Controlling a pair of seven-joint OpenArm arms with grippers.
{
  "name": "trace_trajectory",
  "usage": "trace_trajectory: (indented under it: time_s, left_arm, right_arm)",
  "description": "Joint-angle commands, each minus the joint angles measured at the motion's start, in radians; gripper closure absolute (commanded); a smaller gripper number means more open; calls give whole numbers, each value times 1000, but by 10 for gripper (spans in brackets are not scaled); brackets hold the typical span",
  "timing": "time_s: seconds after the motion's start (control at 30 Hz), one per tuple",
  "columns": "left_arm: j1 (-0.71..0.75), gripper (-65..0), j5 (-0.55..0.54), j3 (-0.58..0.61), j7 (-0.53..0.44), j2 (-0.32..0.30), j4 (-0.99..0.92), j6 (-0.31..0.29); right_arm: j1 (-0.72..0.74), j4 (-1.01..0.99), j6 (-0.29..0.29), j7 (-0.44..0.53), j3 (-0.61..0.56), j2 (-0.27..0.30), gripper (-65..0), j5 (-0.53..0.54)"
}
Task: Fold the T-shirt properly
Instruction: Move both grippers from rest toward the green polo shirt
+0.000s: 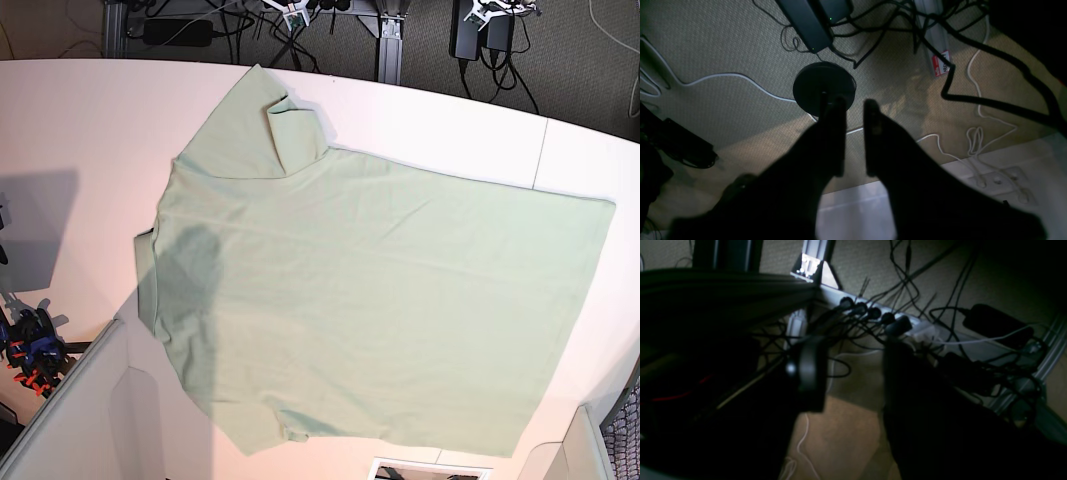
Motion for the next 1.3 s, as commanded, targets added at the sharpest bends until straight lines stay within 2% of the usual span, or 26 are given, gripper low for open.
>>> trace_trajectory:
  time_s: [0.0,0.07,0.13,0.37,0.4,0.5,0.57,0.73,0.8,0.93,1.07,1.17,1.27]
  left_arm:
    - [1,-68,-1,-1,-7,0,3,3]
    - [1,-64,-1,-1,-10,0,3,3]
    - [1,-64,-1,-1,-8,-1,3,3]
    - [2,-65,-2,-1,-6,-1,3,3]
    - [2,-64,-5,-1,-6,-1,3,-11]
    - [1,-64,-55,-1,-11,-1,3,-130]
    - [1,-64,-97,-1,-21,-1,3,-182]
    - [19,-64,-156,-1,-74,-17,3,-191]
    - [32,-65,-168,-10,-78,-22,3,-227]
    - [66,-64,-179,-111,-118,-52,16,-284]
    - [145,-64,-178,-284,-163,-89,124,-401]
    - [220,-65,-166,-398,-89,-112,270,-499]
    - [305,-65,-174,-498,19,-120,452,-502]
  right_arm:
    - [-5,6,-5,13,-1,6,-189,0]
    - [-5,6,-5,13,-1,6,-115,0]
    - [-5,6,-5,13,-1,6,-73,0]
    - [-5,6,-5,14,-1,6,-68,0]
    - [-5,6,-4,14,-1,6,-68,0]
    - [-5,6,-4,18,-1,6,-68,0]
    - [-5,6,-4,20,-1,6,-68,0]
    - [-32,18,-4,20,-1,14,-68,0]
    - [-63,47,-4,20,-1,23,-68,0]
    - [-153,154,-4,20,-1,55,-68,3]
    - [-256,300,-3,20,-1,96,-68,35]
    - [-333,422,-3,6,-1,133,-68,92]
    - [-412,550,-3,-39,-1,177,-68,139]
